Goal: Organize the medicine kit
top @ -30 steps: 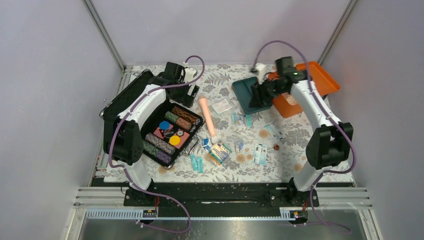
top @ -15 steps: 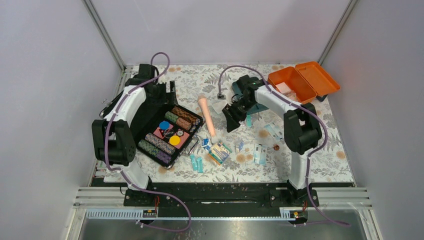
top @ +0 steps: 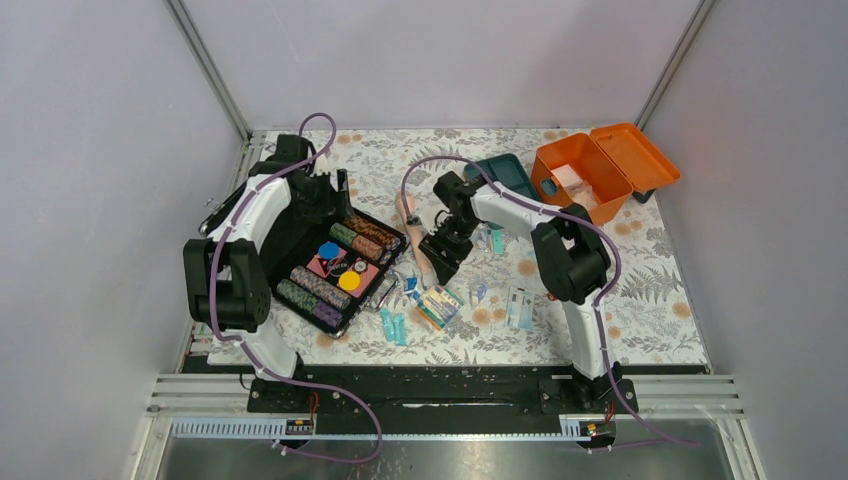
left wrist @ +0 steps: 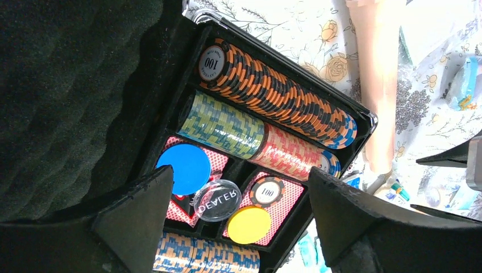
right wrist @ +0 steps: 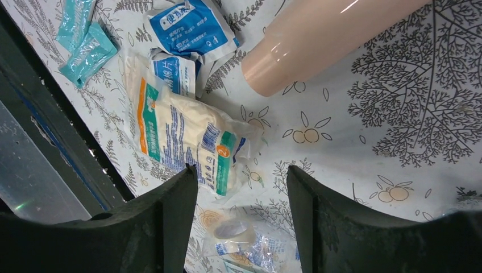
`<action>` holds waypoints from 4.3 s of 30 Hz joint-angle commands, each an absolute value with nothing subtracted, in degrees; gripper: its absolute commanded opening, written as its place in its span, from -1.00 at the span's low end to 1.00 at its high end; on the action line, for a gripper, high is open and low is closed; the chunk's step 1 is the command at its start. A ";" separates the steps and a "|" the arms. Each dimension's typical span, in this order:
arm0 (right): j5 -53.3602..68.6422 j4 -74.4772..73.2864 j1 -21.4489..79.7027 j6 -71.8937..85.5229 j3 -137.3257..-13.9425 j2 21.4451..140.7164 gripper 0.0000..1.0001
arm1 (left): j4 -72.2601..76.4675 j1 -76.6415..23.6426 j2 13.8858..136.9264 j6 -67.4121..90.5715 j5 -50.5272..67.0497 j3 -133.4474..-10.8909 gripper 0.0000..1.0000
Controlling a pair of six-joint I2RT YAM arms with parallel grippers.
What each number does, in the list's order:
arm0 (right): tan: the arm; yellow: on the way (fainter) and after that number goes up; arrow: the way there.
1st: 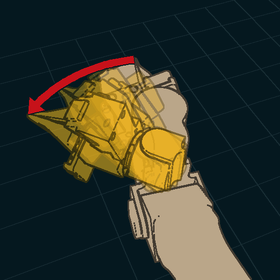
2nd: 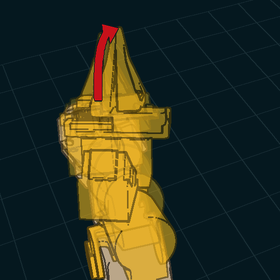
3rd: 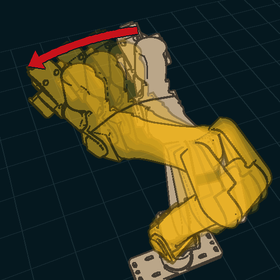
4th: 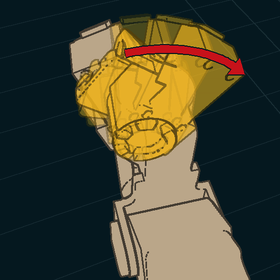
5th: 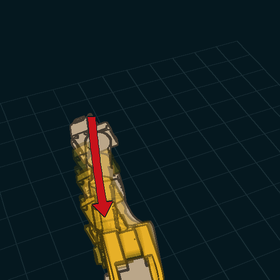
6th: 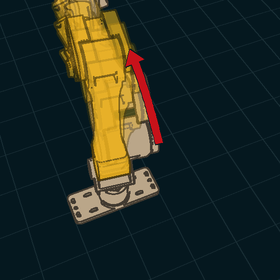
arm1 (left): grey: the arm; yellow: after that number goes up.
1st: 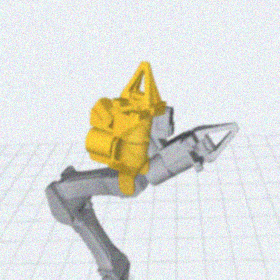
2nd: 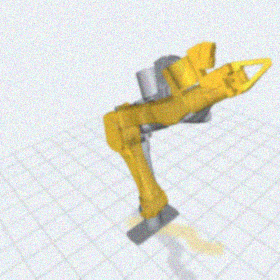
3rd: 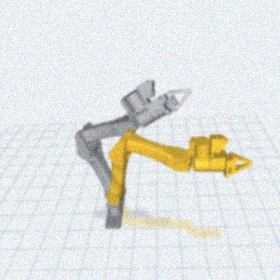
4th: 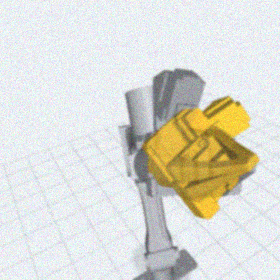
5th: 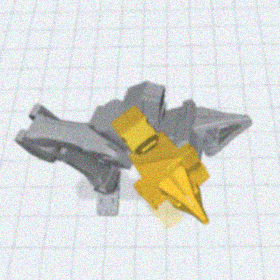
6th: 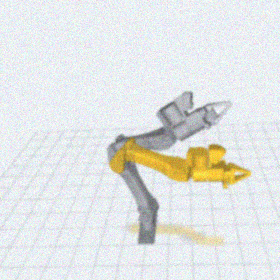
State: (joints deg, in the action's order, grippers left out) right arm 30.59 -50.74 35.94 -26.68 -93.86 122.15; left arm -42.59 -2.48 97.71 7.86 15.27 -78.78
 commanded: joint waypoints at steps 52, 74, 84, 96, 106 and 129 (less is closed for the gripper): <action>13.22 -63.03 -8.95 -35.26 -143.61 122.96 -1.00 | -41.26 -9.61 110.09 -1.68 14.12 -102.00 0.64; 11.09 -52.82 -6.00 -36.71 -141.25 138.84 -1.00 | -45.10 -10.93 106.18 -5.30 8.46 -99.86 0.64; 6.18 -46.66 -2.84 -41.75 -138.65 141.07 -0.99 | -45.59 -12.18 105.03 -6.42 7.38 -97.62 0.65; 0.35 -40.74 -2.64 -34.45 -139.19 138.71 -0.07 | -45.57 -13.01 105.50 -6.78 7.04 -98.44 0.66; 23.86 -46.52 -1.56 -28.97 -137.81 124.70 0.14 | -51.59 -12.91 106.36 -12.85 12.66 -106.36 0.68; 33.72 -48.22 19.29 -51.96 -96.69 108.84 0.19 | -42.99 -14.10 106.29 0.73 11.60 -98.04 0.66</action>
State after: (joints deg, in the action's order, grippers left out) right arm 34.92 -46.13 17.30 -42.02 -95.33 112.12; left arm -46.13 -13.87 108.60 -0.03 12.40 -98.85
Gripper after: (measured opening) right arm 0.607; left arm 0.832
